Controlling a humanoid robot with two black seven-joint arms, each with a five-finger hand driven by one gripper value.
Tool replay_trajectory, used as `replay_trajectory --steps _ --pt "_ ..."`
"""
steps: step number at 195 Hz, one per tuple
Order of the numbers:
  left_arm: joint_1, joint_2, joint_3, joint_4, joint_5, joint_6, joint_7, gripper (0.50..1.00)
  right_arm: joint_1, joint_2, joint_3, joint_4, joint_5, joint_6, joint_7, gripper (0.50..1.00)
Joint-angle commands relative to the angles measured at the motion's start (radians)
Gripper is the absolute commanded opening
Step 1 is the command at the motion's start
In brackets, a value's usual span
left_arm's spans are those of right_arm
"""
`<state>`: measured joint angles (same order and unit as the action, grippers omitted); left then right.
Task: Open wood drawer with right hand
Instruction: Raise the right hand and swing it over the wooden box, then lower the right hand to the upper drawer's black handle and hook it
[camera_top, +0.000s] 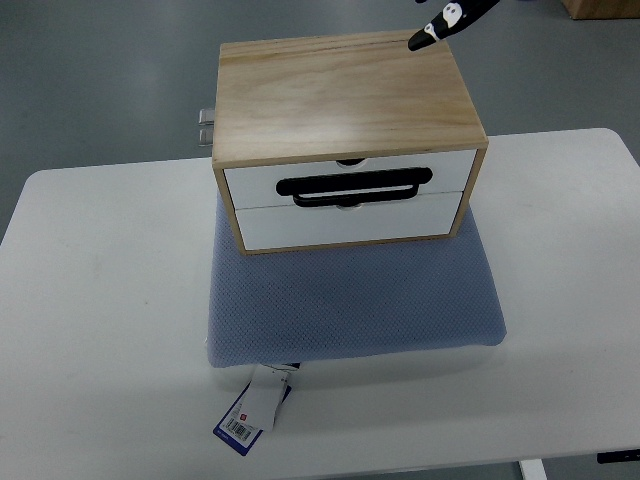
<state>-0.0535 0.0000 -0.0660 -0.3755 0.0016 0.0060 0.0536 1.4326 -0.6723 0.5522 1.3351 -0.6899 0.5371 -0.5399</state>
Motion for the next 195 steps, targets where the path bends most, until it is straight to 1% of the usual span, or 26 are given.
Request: replay_trajectory --steps 1,18,31,52,63,73,74,76,78,83,92,102,103,111,143,153,154,160,195 --pt "0.000 0.000 0.000 0.000 0.000 0.000 0.000 1.000 0.107 -0.015 -0.115 0.127 0.003 -0.017 -0.071 0.944" --pt "0.001 0.000 0.000 0.000 0.000 0.000 0.000 1.000 0.175 -0.007 -0.179 0.190 0.026 -0.038 -0.071 0.944" --pt "0.000 0.000 0.000 0.000 0.000 0.000 0.000 1.000 0.216 0.005 -0.219 0.211 0.049 -0.063 -0.071 0.942" --pt "0.000 0.000 -0.002 0.000 -0.002 0.000 0.000 1.000 0.255 0.063 -0.258 0.213 0.107 -0.111 -0.071 0.942" --pt "0.001 0.000 -0.002 0.000 -0.002 0.000 0.000 1.000 0.259 0.100 -0.271 0.214 0.159 -0.163 -0.071 0.942" --pt "0.001 0.000 -0.002 0.000 -0.002 0.000 0.000 1.000 0.259 0.100 -0.271 0.214 0.159 -0.163 -0.071 0.942" --pt "0.000 0.000 -0.002 0.001 -0.002 0.000 0.000 1.000 0.259 0.137 -0.284 0.214 0.199 -0.214 -0.071 0.940" --pt "0.000 0.000 -0.002 0.001 -0.002 0.000 0.000 1.000 0.259 0.145 -0.288 0.214 0.207 -0.226 -0.071 0.942" --pt "0.000 0.000 -0.002 0.001 -0.002 0.000 0.000 1.000 0.259 0.145 -0.288 0.214 0.207 -0.226 -0.071 0.942" --pt "0.000 0.000 -0.002 0.001 -0.002 0.000 0.000 1.000 0.258 0.169 -0.302 0.214 0.225 -0.256 -0.071 0.942" --pt "0.000 0.000 -0.002 0.003 -0.002 0.000 0.000 1.000 0.252 0.195 -0.322 0.214 0.239 -0.290 -0.071 0.942" --pt "0.000 0.000 -0.002 0.003 -0.002 0.000 0.000 1.000 0.252 0.195 -0.322 0.214 0.239 -0.290 -0.071 0.942" --pt "0.000 0.000 -0.002 0.004 -0.002 0.000 0.000 1.000 0.241 0.226 -0.340 0.214 0.239 -0.327 -0.071 0.942" --pt "0.001 0.000 -0.002 0.004 -0.002 0.000 0.000 1.000 0.224 0.247 -0.350 0.214 0.239 -0.345 -0.071 0.942" --pt "0.001 0.000 -0.002 0.009 -0.002 0.000 0.000 1.000 0.152 0.272 -0.383 0.210 0.234 -0.359 -0.071 0.942" --pt "0.001 0.000 -0.002 0.009 -0.002 0.000 0.000 1.000 0.152 0.272 -0.383 0.210 0.234 -0.359 -0.071 0.942" --pt "0.000 0.000 -0.002 0.010 -0.002 0.000 0.000 1.000 0.126 0.272 -0.390 0.208 0.222 -0.359 -0.071 0.944" --pt "0.001 0.000 -0.002 0.010 -0.002 0.000 0.000 1.000 0.111 0.272 -0.393 0.207 0.210 -0.359 -0.071 0.944" --pt "0.001 0.000 -0.002 0.010 -0.002 0.000 0.000 1.000 0.062 0.270 -0.397 0.200 0.124 -0.342 -0.071 0.942"
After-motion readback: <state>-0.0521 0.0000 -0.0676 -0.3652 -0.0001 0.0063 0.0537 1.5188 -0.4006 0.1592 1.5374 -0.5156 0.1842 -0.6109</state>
